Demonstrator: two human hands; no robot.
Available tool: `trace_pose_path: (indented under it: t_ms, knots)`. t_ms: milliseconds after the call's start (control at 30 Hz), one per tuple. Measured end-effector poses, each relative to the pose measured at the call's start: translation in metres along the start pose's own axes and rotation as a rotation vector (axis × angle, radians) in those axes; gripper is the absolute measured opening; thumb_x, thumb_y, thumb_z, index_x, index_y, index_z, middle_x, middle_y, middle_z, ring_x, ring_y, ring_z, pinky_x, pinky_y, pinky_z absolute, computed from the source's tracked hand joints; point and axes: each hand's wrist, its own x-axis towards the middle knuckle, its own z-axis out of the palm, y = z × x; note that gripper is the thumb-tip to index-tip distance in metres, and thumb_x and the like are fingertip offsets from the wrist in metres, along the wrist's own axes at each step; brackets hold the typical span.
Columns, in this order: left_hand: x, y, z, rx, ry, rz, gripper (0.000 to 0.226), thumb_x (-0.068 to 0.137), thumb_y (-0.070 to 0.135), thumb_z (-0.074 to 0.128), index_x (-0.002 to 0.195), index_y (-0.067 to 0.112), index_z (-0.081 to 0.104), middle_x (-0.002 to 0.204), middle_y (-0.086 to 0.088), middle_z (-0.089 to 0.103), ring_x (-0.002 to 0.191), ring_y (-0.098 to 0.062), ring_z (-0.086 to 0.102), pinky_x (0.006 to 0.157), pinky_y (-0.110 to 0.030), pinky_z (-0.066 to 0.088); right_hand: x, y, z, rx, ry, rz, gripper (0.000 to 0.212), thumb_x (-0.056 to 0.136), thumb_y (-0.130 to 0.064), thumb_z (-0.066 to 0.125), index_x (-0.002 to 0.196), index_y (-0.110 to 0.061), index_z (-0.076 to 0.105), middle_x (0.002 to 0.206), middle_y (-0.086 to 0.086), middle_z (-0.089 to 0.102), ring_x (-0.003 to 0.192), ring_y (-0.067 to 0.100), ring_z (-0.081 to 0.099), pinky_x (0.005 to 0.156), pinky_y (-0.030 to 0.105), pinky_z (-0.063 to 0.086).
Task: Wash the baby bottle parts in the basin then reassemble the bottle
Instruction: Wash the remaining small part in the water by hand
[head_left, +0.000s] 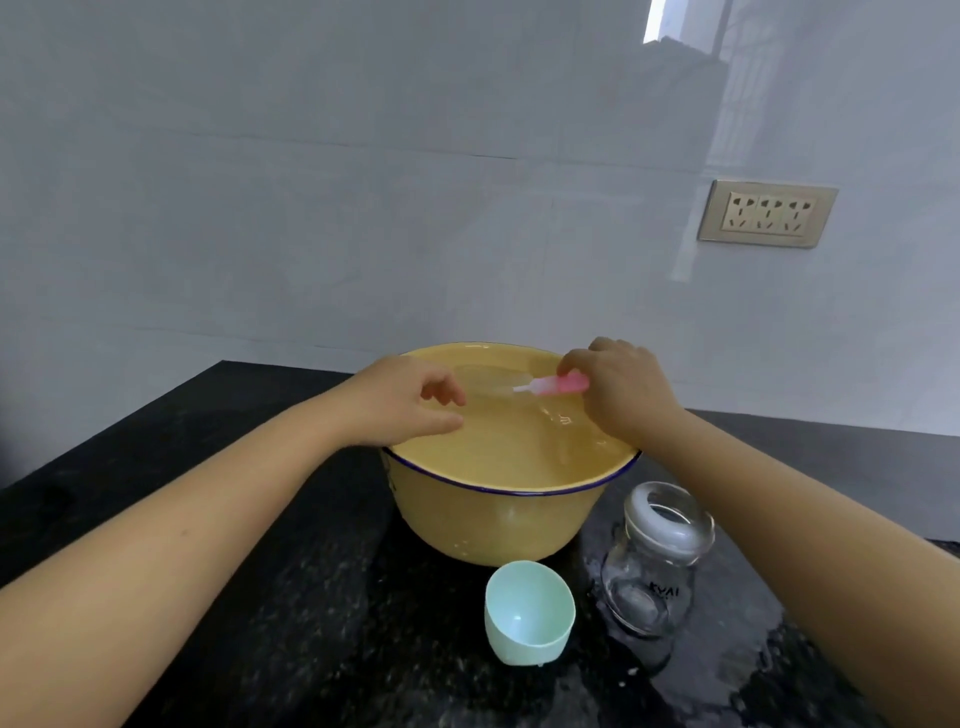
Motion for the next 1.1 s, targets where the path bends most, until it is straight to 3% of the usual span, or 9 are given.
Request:
trace_pose_path:
  t_ms: [233, 400, 500, 767, 900, 1033, 1100]
  knots:
    - [0.029, 0.010, 0.006, 0.123, -0.261, -0.001, 0.030, 0.084, 0.037, 0.066, 0.112, 0.031, 0.060, 0.111, 0.007, 0.059, 0.103, -0.010, 0.056, 0.088, -0.024, 0.044, 0.000, 0.004, 0.007, 0.072, -0.034, 0.080, 0.040, 0.084, -0.006, 0.045, 0.115, -0.026, 0.061, 0.105, 0.004, 0.057, 0.098, 0.025, 0.054, 0.075, 0.027, 0.030]
    - [0.047, 0.015, 0.014, 0.292, -0.466, -0.011, 0.052, 0.088, 0.036, 0.060, 0.137, 0.029, 0.044, 0.139, 0.003, 0.048, 0.126, -0.014, 0.046, 0.104, -0.029, 0.038, -0.001, 0.006, 0.009, 0.120, -0.054, 0.126, 0.033, 0.088, -0.014, 0.046, 0.114, -0.023, 0.063, 0.104, 0.004, 0.058, 0.098, 0.025, 0.055, 0.075, 0.027, 0.030]
    - [0.049, 0.018, 0.017, 0.485, -0.615, -0.045, 0.061, 0.091, 0.032, 0.056, 0.146, 0.027, 0.029, 0.147, 0.000, 0.038, 0.133, -0.018, 0.039, 0.106, -0.030, 0.031, -0.001, 0.005, 0.007, 0.154, -0.076, 0.129, 0.028, 0.090, -0.025, 0.048, 0.114, -0.022, 0.063, 0.104, 0.004, 0.058, 0.098, 0.024, 0.055, 0.077, 0.027, 0.033]
    - [0.050, 0.023, 0.025, 0.630, -0.892, -0.116, 0.055, 0.097, 0.013, 0.041, 0.147, 0.028, 0.023, 0.148, -0.007, 0.032, 0.133, -0.028, 0.035, 0.106, -0.039, 0.033, -0.001, 0.004, 0.004, 0.181, -0.105, 0.138, 0.032, 0.088, -0.032, 0.048, 0.113, -0.021, 0.064, 0.103, 0.005, 0.059, 0.098, 0.025, 0.056, 0.081, 0.029, 0.037]
    - [0.053, 0.033, 0.028, 0.563, -0.915, -0.081, 0.056, 0.094, 0.016, 0.048, 0.145, 0.029, 0.028, 0.142, -0.006, 0.039, 0.124, -0.024, 0.042, 0.105, -0.038, 0.038, -0.001, 0.004, 0.006, 0.181, -0.093, 0.140, 0.028, 0.088, -0.024, 0.048, 0.111, -0.023, 0.064, 0.101, 0.004, 0.058, 0.098, 0.024, 0.057, 0.076, 0.026, 0.033]
    - [0.062, 0.040, 0.036, 0.484, -0.758, -0.016, 0.061, 0.094, 0.032, 0.051, 0.148, 0.024, 0.023, 0.144, -0.004, 0.040, 0.129, -0.022, 0.043, 0.098, -0.027, 0.033, -0.002, 0.004, 0.004, 0.205, -0.093, 0.158, 0.031, 0.087, -0.030, 0.047, 0.111, -0.020, 0.064, 0.102, 0.005, 0.059, 0.098, 0.024, 0.056, 0.078, 0.028, 0.035]
    - [0.069, 0.042, 0.042, 0.459, -0.675, 0.034, 0.065, 0.094, 0.035, 0.050, 0.150, 0.021, 0.020, 0.148, -0.003, 0.037, 0.133, -0.021, 0.039, 0.101, -0.026, 0.031, -0.001, 0.005, 0.005, 0.215, -0.084, 0.172, 0.029, 0.087, -0.027, 0.047, 0.110, -0.021, 0.064, 0.103, 0.005, 0.059, 0.099, 0.024, 0.056, 0.078, 0.028, 0.035]
